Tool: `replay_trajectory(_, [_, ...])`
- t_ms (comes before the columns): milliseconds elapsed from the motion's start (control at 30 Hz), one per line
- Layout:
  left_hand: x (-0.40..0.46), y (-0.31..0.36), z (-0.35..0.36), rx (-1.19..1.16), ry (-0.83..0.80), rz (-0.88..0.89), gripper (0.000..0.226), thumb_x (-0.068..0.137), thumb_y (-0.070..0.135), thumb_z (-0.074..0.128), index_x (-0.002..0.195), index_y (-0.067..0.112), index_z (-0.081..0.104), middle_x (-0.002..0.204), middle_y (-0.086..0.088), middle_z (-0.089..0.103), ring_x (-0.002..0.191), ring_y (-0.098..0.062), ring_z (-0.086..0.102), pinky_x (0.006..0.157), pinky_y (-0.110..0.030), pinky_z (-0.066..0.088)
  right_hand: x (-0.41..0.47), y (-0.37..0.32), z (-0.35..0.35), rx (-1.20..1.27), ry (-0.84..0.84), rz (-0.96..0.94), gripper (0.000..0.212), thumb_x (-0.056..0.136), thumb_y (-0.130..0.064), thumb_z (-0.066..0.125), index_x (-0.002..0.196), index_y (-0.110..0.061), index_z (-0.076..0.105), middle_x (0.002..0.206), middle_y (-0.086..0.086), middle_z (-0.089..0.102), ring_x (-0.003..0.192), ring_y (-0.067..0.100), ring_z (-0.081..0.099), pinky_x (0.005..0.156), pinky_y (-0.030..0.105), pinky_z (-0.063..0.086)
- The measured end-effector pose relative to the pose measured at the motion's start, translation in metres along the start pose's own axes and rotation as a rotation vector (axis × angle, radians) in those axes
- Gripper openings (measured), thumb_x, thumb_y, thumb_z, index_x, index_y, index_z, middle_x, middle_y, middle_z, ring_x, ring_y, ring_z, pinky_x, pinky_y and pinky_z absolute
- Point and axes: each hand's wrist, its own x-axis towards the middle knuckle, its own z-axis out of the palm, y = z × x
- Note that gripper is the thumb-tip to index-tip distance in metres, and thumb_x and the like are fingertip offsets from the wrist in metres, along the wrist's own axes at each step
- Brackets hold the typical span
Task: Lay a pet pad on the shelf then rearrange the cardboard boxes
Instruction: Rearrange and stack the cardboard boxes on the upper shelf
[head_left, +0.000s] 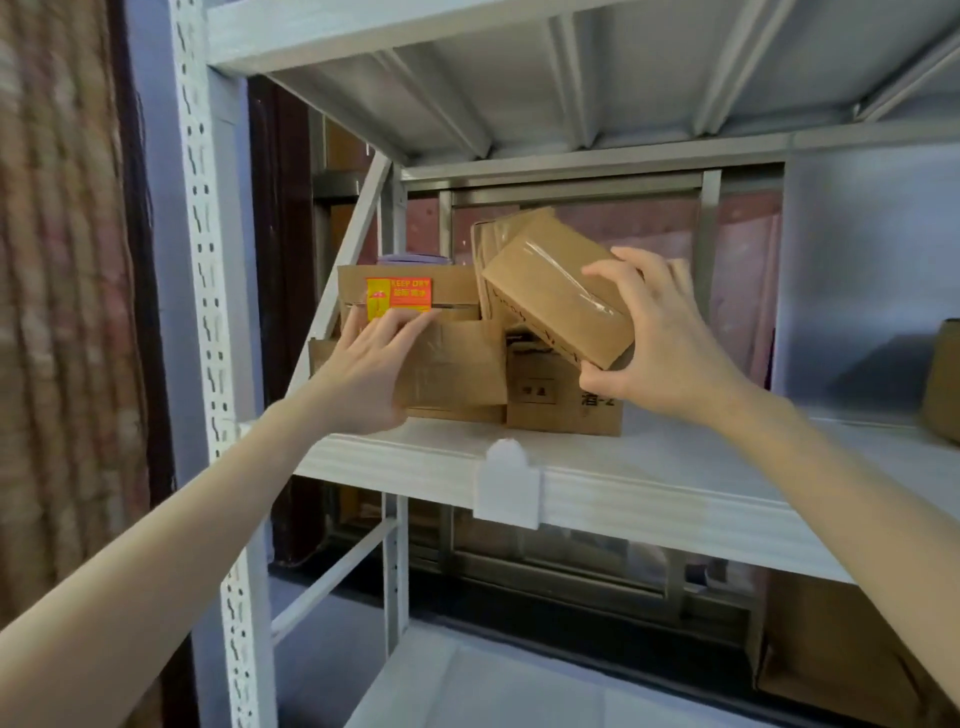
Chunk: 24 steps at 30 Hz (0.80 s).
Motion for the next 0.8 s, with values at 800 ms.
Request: replay_trajectory(800, [-0.022, -0.035, 0.029, -0.133, 0.155, -0.041, 0.082, 0.082, 0.065, 0.047, 0.145, 0.018, 0.024, 0.151, -0.002, 0.031, 0.138, -0.021, 0.031, 0.115, -0.043, 0.016, -0.003, -0.002, 0.065, -0.207, -0.293, -0.230, 0.082, 0.067, -0.021, 0.073, 0.134, -0.031, 0.027, 0.145, -0.002, 0.020, 0.135, 0.020, 0.017, 0.113, 0.039, 0.016])
